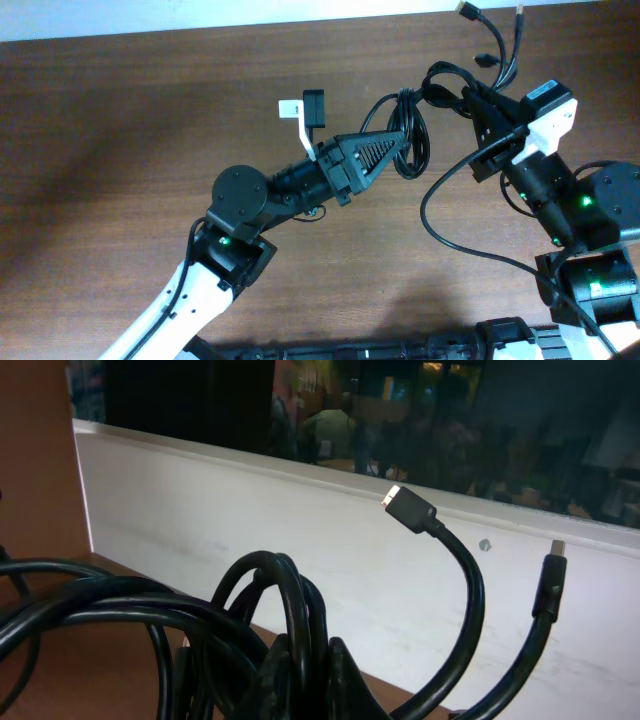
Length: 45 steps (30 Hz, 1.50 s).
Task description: Untangle cables
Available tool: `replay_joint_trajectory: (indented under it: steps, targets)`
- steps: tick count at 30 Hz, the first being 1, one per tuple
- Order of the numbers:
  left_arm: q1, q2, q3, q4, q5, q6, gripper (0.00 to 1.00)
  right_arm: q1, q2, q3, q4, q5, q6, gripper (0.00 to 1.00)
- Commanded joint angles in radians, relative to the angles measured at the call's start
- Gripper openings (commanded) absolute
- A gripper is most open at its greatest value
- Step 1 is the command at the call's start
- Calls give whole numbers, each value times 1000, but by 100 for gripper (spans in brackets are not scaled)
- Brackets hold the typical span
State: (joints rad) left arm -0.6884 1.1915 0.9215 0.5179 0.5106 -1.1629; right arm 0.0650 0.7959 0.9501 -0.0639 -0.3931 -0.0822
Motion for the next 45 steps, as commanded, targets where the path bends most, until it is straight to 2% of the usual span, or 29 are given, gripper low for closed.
replay_joint_trajectory:
  steps: [1,2,3,4,6,8,10,13,16,18,21,23,24,27,32,38,41,45]
  targets:
    - [-3,12,7,2,-14,20,0,-7,-8,10,11,-14,9,6]
    - [-3,12,7,6,-15,51,0,-7,-8,10,7,-14,9,30]
    - [-3,11,7,7,-16,59,0,-7,-8,10,3,-14,9,45]
    - [-2,11,7,6,-23,67,0,-7,-8,10,-4,-14,9,64]
    - [14,11,7,5,-30,166,0,-7,-9,10,-21,-14,9,85]
    - [47,11,7,4,-29,325,0,-7,-14,10,-43,-14,13,99]
    - [68,11,7,4,-26,528,0,-6,-29,11,-84,-18,51,99]
    - [76,12,7,1,-26,695,0,-6,-60,11,-141,-42,118,99]
    - [76,12,7,-22,-26,846,0,-6,-90,11,-138,-246,212,99]
    - [76,12,7,-24,-24,847,0,-6,-92,11,-138,-342,311,99]
    - [76,12,7,-21,83,927,0,-6,-91,11,-58,-439,424,99]
    - [76,12,7,-2,121,927,0,-6,-91,11,-39,-443,488,100]
    - [76,12,7,23,165,935,0,-6,-91,11,-30,-475,504,96]
    - [76,12,7,80,246,934,0,-6,-89,11,-21,-544,510,84]
    - [76,12,7,96,285,934,0,-6,-84,11,-21,-558,510,71]
    - [57,16,7,96,309,934,0,-6,-49,11,27,-621,510,74]
    - [42,18,7,103,305,938,0,-6,-23,11,27,-652,510,46]
    - [42,18,7,102,281,956,0,-6,-19,11,27,-651,510,21]
